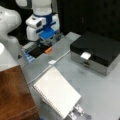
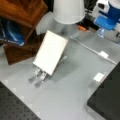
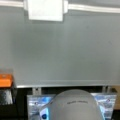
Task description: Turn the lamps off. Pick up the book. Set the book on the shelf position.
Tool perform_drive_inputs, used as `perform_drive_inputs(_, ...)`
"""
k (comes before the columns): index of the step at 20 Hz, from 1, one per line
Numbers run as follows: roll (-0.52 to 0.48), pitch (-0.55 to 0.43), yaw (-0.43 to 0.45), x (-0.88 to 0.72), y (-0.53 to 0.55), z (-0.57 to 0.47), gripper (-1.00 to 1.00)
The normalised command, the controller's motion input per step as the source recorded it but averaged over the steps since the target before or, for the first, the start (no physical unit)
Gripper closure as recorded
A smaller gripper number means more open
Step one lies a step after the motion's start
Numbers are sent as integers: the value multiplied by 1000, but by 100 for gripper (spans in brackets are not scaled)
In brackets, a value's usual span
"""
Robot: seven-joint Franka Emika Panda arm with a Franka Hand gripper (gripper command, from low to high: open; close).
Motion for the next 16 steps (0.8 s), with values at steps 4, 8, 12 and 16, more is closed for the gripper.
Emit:
perform_drive_inputs(4, -305, 516, -104, 909, -4, 368, -100)
perform_drive_inputs(8, -254, 431, -93, 910, -99, 302, -100)
perform_drive_inputs(12, -273, 369, -53, 708, -155, 205, -100)
perform_drive_inputs(16, -424, 322, 14, 498, -103, 145, -100)
